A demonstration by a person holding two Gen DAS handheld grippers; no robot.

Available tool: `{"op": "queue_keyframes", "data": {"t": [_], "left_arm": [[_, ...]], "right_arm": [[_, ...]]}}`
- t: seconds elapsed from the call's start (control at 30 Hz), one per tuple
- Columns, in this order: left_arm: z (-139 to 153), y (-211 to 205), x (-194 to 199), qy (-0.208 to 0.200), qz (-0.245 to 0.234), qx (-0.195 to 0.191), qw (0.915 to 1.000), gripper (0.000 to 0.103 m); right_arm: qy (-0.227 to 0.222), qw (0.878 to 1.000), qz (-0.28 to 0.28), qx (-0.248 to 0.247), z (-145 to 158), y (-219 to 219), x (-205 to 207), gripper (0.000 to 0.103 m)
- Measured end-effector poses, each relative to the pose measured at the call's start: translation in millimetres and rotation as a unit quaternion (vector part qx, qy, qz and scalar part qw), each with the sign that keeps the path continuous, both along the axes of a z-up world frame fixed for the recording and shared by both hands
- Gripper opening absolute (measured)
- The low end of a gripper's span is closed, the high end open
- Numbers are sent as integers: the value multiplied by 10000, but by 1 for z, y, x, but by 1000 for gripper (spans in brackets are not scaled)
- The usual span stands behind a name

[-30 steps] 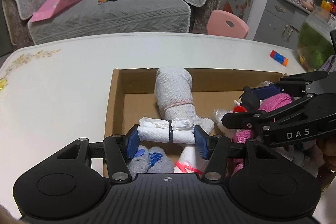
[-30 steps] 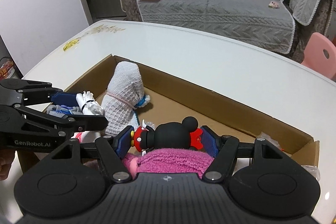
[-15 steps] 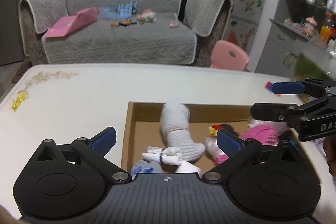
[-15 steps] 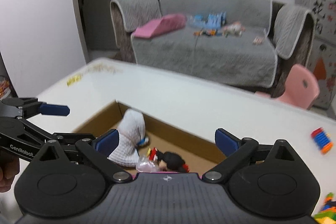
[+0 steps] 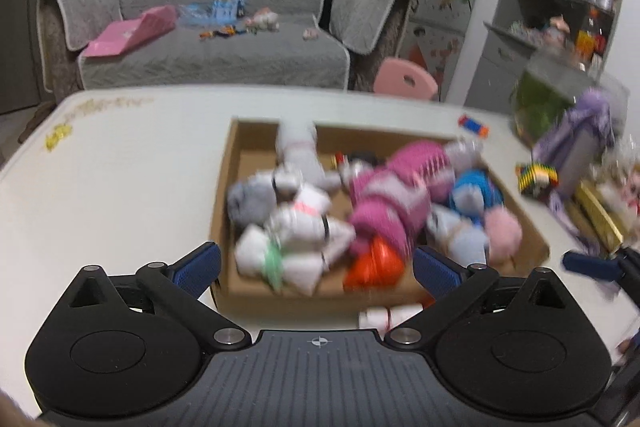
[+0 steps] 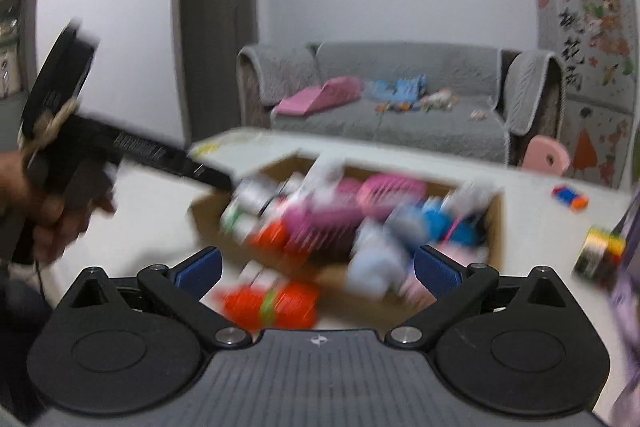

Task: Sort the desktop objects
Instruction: 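Move both open tools toward the orange bag and the red-banded white roll, then grasp the green-banded orange bag with the right tool while the left tool grasps the red-banded white roll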

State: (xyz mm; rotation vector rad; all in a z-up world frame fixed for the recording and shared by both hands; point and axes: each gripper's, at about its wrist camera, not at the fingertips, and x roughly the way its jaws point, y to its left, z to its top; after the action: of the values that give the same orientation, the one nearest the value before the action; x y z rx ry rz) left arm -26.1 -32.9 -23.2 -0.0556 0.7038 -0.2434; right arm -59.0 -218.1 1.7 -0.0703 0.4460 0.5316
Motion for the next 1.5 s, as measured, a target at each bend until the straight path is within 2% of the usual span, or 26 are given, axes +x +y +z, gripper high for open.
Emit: {"op": "queue_keyframes", "data": {"t": [0.13, 0.23, 0.43, 0.53, 0.63, 0.7, 0.73, 0.77, 0.8, 1.07, 1.3, 1.33, 1.47, 1.5], "left_arm": [[-8, -2, -7, 159, -29, -62, 9999, 103], [-11, 0, -11, 184, -5, -66, 9998, 103], [-12, 14, -17, 250, 166, -44, 9995, 103], [-13, 16, -18, 264, 170, 2, 9995, 103], [-17, 15, -17, 322, 157, 19, 9994, 103], [-20, 13, -16, 374, 129, 53, 9992, 103], [-21, 12, -15, 393, 120, 78, 9991, 103], [-23, 10, -15, 416, 112, 102, 9990, 103], [-25, 8, -14, 436, 105, 113, 9989, 103], [-45, -24, -9, 593, -113, 258, 9978, 103], [-60, -65, -4, 401, -210, 669, 9967, 103], [-62, -68, -2, 404, -202, 694, 9966, 103], [-75, -74, 2, 449, -115, 762, 9960, 103], [-77, -76, 0, 351, -100, 832, 9959, 103]], "right_arm": [[99, 9993, 297, -195, -21, 28, -4, 102], [19, 9986, 251, -467, -31, 52, 2, 102], [265, 9969, 64, -739, -45, 77, 37, 102], [463, 9951, -77, -866, -45, 86, 55, 102], [476, 9946, -189, -899, -41, 88, 65, 102], [724, 9929, -248, -909, -44, 87, 75, 100], [789, 9933, -242, -809, -43, 82, 77, 94], [771, 9942, -249, -703, -41, 74, 77, 76], [748, 9944, -286, -694, -41, 70, 78, 70], [751, 9938, -609, -554, -46, 30, 58, 69], [718, 9930, -840, -425, -56, 16, 51, 71], [712, 9931, -833, -409, -57, 14, 37, 71], [674, 9934, -831, -413, -57, 11, 32, 74], [669, 9933, -850, -410, -57, 11, 34, 77]]}}
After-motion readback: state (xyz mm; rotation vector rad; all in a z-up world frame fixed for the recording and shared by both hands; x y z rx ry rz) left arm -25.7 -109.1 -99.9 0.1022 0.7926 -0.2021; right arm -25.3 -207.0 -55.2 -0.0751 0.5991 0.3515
